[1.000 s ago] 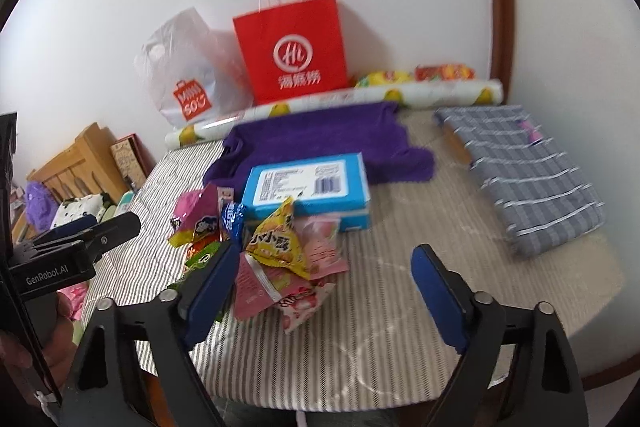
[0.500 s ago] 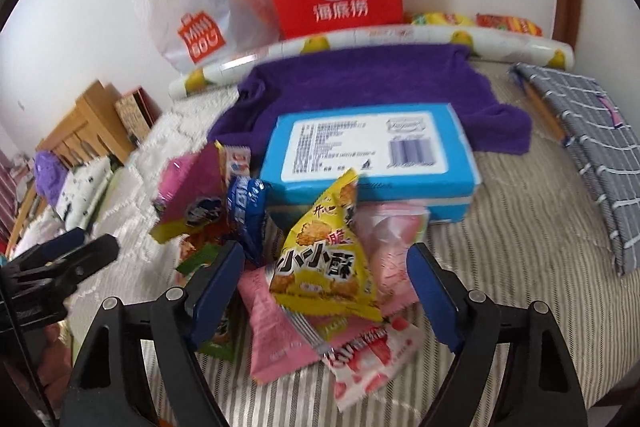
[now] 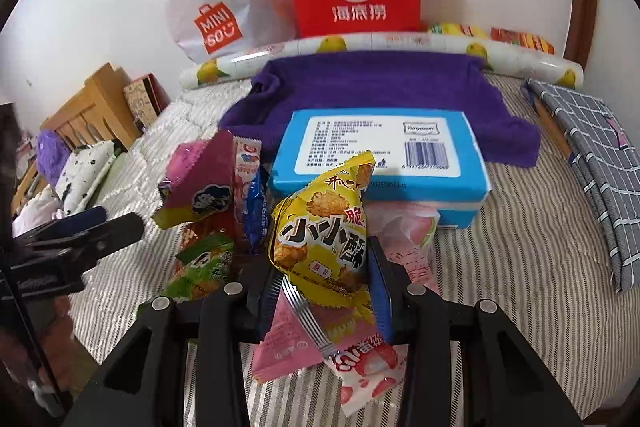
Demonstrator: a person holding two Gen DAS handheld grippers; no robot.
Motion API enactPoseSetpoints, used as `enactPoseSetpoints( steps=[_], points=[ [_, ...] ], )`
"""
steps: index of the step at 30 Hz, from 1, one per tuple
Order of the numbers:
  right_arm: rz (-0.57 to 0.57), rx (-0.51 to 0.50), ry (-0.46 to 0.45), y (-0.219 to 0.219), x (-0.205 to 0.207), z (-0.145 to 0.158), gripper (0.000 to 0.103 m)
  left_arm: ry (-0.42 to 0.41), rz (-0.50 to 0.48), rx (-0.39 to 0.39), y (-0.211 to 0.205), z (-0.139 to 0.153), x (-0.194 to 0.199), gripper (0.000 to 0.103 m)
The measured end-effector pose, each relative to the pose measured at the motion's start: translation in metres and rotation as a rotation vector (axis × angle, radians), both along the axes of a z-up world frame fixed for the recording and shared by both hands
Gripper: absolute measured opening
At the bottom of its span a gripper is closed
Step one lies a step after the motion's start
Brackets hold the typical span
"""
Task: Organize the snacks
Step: 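Grasp the yellow chip bag with the right tool while the left tool grasps the pink snack bag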
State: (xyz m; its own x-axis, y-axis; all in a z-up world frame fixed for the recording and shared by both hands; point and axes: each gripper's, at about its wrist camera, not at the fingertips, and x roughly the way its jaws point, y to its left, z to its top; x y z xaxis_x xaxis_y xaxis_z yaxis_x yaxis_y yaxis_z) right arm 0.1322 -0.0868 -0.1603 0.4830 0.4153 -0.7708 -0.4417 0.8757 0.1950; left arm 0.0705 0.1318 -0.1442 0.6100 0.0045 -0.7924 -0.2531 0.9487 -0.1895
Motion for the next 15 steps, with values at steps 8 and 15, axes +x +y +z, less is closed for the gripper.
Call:
enactPoseSetpoints(
  steps=[8,15],
  points=[
    [-0.046,0.051,-0.039,-0.040,-0.010,0.021,0.039,0.005,-0.043,0.044,-0.011,-0.003,0.023,0.103],
    [-0.121,0.029,-0.047,-0.080,-0.009,0.019,0.039,0.039,-0.080,0.107,-0.025,-0.014,0.047,0.103]
  ],
)
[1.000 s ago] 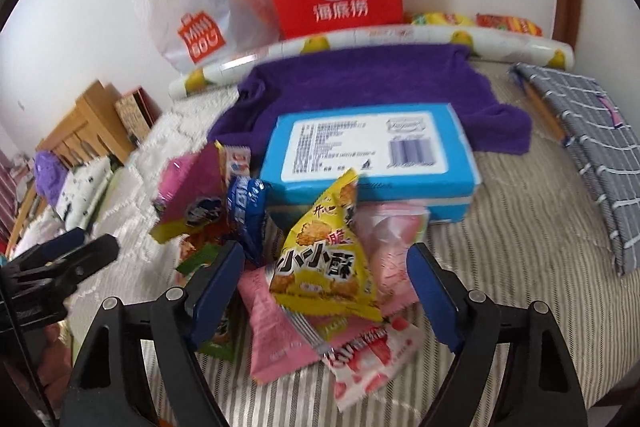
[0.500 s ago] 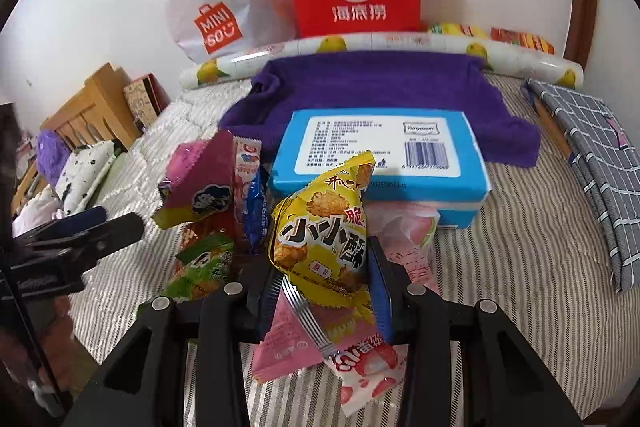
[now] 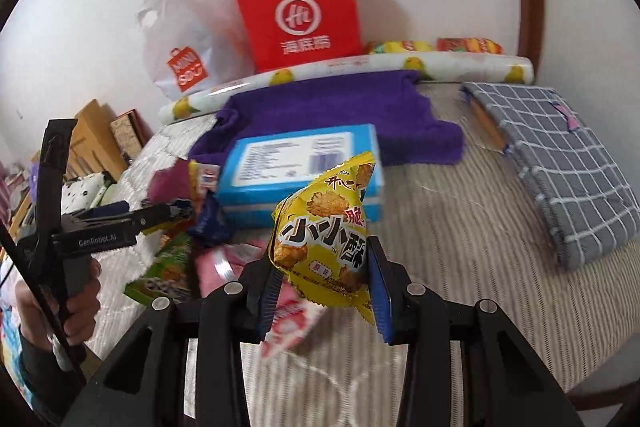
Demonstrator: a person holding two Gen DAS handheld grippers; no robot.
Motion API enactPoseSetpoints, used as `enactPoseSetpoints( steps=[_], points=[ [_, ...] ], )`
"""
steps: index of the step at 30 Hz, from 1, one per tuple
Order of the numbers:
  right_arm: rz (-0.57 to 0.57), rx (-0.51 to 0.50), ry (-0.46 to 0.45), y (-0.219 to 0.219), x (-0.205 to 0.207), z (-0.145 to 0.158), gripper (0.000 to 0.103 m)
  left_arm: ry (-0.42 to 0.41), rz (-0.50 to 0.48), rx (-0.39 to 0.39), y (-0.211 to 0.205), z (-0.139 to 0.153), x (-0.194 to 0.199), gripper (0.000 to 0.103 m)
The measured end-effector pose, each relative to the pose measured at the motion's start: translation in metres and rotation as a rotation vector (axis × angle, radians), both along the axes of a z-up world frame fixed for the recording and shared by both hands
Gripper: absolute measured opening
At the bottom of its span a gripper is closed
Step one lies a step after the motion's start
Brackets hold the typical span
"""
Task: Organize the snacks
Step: 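Grasp the yellow chip bag with the right tool while the left tool grasps the pink snack bag, then carry both held bags up and over onto the purple towel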
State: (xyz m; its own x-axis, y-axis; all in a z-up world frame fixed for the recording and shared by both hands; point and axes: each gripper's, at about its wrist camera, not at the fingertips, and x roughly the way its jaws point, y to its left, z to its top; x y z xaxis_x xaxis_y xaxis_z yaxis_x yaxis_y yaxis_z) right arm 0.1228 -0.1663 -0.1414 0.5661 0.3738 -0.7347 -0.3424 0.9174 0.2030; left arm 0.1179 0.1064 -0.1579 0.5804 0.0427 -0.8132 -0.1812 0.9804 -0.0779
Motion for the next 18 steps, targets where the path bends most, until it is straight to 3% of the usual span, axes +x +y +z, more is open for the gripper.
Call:
enactPoseSetpoints(
  steps=[4,7,10,18],
  points=[
    [-0.034,-0.001,0.031,-0.014,0.006,-0.011,0.039,0.018,-0.004,0.039,-0.004,-0.008,0.010,0.102],
    [-0.047,-0.009,0.045,-0.019,0.009,-0.017,0.039,0.014,-0.012,0.015,-0.002,-0.009,0.012,0.086],
    [-0.052,-0.012,0.050,-0.021,0.010,-0.020,0.039,0.002,-0.025,0.014,-0.002,-0.007,0.011,0.077],
    [-0.032,-0.017,0.033,-0.014,0.006,-0.014,0.039,-0.030,-0.010,0.003,0.006,0.009,-0.003,0.073]
  ],
)
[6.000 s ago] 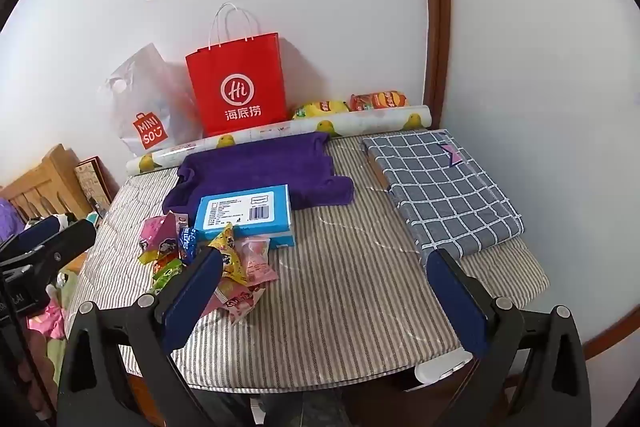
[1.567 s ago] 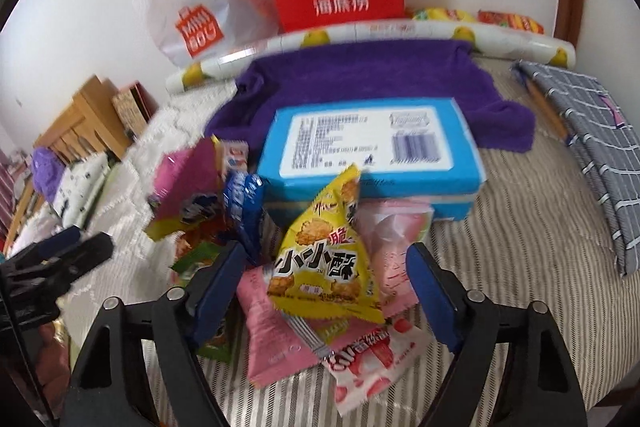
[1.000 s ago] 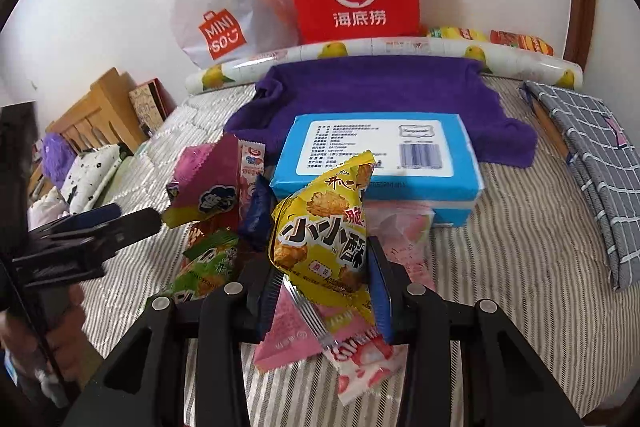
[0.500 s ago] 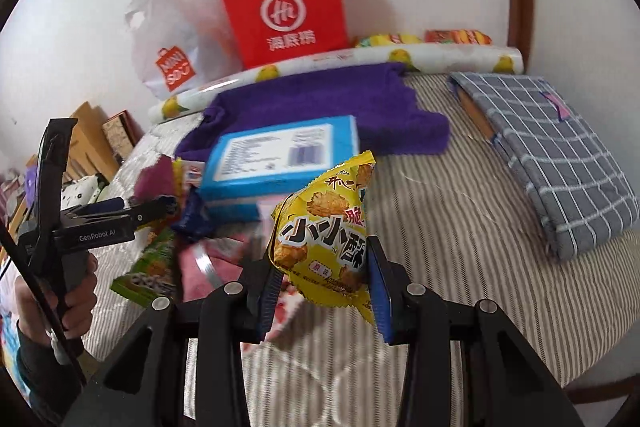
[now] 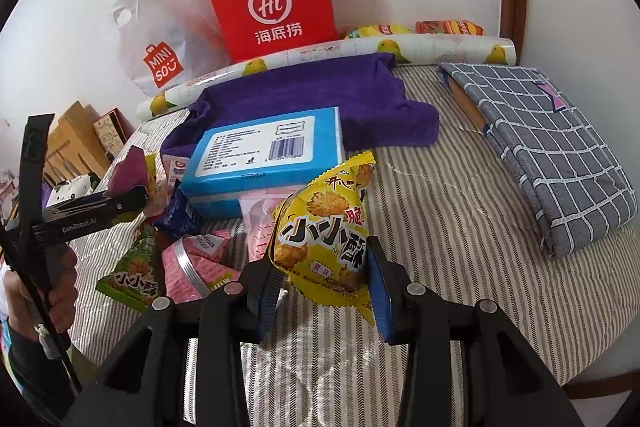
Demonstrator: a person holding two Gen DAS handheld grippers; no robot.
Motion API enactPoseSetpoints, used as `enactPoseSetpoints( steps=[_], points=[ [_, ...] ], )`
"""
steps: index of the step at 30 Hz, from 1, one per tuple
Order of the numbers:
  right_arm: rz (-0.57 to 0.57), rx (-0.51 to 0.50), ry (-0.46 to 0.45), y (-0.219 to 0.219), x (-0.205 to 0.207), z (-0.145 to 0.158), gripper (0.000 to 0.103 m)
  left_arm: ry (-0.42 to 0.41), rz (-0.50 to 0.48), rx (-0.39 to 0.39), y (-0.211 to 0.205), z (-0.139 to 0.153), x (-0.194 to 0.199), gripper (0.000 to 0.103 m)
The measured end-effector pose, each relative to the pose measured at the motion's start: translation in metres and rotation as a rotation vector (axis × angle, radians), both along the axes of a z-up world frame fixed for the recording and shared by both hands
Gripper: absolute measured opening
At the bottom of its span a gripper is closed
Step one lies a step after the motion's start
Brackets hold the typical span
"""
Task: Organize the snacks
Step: 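Carry both held bags up and over onto the purple towel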
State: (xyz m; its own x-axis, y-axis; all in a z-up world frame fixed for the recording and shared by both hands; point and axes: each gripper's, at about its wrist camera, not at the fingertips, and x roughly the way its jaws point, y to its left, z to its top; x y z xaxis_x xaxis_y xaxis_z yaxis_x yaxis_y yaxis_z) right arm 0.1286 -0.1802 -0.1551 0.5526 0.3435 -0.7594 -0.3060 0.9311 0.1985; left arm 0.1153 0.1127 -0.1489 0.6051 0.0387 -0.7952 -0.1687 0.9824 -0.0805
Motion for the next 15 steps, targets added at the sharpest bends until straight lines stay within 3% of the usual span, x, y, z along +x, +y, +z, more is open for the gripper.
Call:
enactPoseSetpoints(
  steps=[5,15],
  points=[
    [0.001,0.009,-0.012,0.002,-0.005,0.008,0.039,-0.024,0.003,-0.034,0.003,0.017,-0.014,0.073],
    [0.007,0.011,-0.059,0.006,-0.014,0.036,0.039,-0.070,-0.110,-0.067,-0.043,0.049,-0.024,0.073]
  ],
)
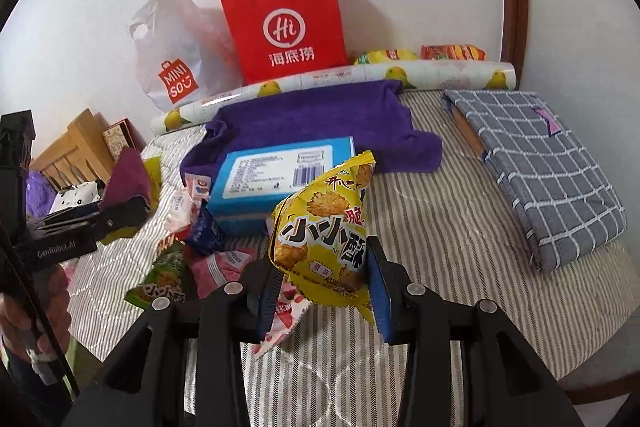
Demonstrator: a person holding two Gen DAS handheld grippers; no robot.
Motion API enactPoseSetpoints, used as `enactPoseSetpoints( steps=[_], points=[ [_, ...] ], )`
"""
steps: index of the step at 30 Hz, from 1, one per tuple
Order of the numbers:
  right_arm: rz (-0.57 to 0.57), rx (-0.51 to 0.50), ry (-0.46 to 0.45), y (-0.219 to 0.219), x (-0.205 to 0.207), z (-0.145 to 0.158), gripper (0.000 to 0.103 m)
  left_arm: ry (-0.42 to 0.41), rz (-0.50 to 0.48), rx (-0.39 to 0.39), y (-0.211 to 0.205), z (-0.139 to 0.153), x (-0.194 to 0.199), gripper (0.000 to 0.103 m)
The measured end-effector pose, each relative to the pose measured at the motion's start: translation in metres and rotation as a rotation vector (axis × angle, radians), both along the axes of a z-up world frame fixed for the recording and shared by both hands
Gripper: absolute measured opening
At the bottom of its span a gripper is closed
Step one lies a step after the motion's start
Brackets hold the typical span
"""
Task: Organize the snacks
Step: 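Carry both held bags up and over onto the purple towel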
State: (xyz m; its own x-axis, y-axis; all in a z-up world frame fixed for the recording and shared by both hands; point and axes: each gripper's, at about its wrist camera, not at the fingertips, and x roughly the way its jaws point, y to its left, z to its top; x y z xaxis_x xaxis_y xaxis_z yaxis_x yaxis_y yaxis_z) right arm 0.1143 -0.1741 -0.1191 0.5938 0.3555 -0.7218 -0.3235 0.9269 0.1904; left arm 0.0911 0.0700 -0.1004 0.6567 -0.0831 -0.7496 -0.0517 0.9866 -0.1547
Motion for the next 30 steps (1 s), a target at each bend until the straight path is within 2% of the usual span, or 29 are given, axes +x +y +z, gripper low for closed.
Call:
enactPoseSetpoints(
  steps=[7,12,24,30],
  points=[
    [0.003,0.005,-0.032,0.003,0.010,0.020,0.039,-0.020,-0.058,-0.015,-0.029,0.018,0.019,0.073],
    [-0.001,-0.025,-0.043,0.012,0.032,0.028,0.039,-0.030,-0.060,-0.024,-0.030,0.030,0.035,0.073],
    [0.013,-0.007,-0.117,0.037,0.113,0.056,0.039,-0.047,-0.009,0.007,0.007,0.059,0.101,0.073],
    [0.014,-0.006,-0.130,0.052,0.157,0.057,0.039,-0.045,0.014,0.015,0.026,0.063,0.144,0.073]
  ],
)
